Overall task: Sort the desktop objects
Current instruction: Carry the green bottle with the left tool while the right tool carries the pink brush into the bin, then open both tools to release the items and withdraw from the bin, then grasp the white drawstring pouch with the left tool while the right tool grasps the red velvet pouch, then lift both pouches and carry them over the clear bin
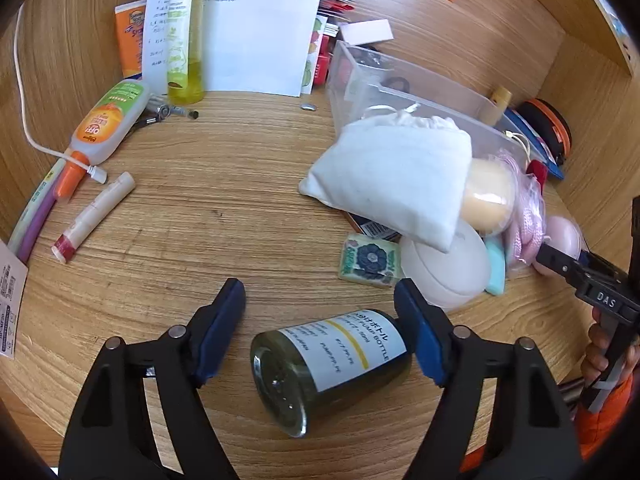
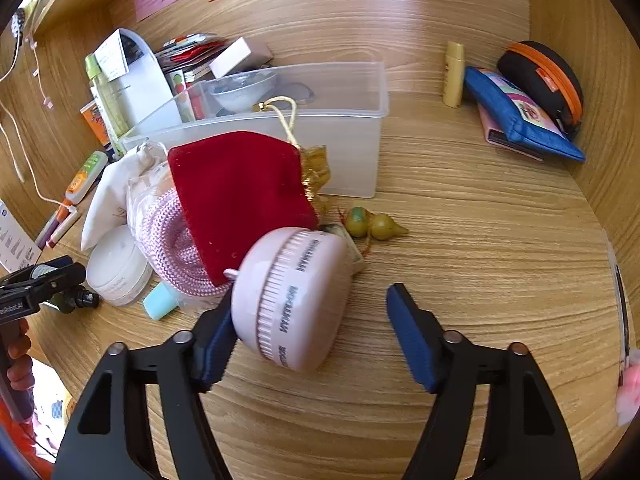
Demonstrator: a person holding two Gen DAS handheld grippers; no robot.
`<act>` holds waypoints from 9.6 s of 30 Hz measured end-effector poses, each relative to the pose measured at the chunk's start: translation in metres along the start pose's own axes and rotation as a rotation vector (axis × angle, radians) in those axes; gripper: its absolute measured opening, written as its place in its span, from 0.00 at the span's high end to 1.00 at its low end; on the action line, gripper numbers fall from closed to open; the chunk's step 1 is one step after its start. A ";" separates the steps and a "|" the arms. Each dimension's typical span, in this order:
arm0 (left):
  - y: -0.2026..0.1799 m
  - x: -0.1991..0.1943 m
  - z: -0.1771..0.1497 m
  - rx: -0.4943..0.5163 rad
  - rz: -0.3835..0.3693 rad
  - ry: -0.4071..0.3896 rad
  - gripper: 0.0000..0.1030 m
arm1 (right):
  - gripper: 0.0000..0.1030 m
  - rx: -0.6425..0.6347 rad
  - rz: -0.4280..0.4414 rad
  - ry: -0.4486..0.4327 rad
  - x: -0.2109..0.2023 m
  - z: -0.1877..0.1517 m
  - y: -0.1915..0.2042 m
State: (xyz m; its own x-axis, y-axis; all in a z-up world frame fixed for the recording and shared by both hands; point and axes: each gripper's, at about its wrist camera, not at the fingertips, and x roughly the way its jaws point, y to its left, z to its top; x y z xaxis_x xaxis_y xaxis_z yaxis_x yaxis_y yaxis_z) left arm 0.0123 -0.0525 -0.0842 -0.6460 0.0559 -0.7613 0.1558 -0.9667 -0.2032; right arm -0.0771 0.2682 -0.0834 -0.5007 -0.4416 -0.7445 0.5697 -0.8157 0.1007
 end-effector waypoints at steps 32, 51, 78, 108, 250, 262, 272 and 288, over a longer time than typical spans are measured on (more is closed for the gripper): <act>-0.009 -0.045 0.067 0.008 0.049 -0.234 0.39 | 0.58 -0.010 0.004 -0.185 -0.053 0.033 -0.014; -0.037 -0.041 0.156 0.044 0.004 -0.307 0.39 | 0.58 -0.077 0.034 -0.300 -0.046 0.120 -0.006; -0.087 0.093 0.190 0.095 -0.005 -0.046 0.39 | 0.58 -0.105 0.080 -0.031 0.071 0.143 -0.002; -0.101 0.099 0.171 0.159 0.036 -0.010 0.29 | 0.51 -0.172 0.013 -0.053 0.075 0.133 0.016; -0.056 0.038 0.050 0.378 0.134 0.053 0.26 | 0.77 -0.023 0.242 -0.034 0.005 0.052 -0.016; -0.024 0.083 0.080 0.263 0.053 0.153 0.06 | 0.77 -0.023 0.254 -0.024 0.009 0.052 -0.018; -0.036 0.067 0.067 0.247 0.143 0.073 0.43 | 0.77 -0.004 0.265 -0.023 0.010 0.057 -0.014; -0.036 -0.006 0.087 0.183 0.123 -0.144 0.44 | 0.77 0.000 0.259 -0.163 -0.021 0.086 -0.014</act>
State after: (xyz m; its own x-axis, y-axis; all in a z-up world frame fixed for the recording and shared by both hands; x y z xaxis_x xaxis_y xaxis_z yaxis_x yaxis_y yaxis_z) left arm -0.0547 -0.0394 -0.0187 -0.7321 -0.0880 -0.6755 0.1101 -0.9939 0.0102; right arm -0.1303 0.2565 -0.0129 -0.4369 -0.6888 -0.5785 0.6920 -0.6683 0.2731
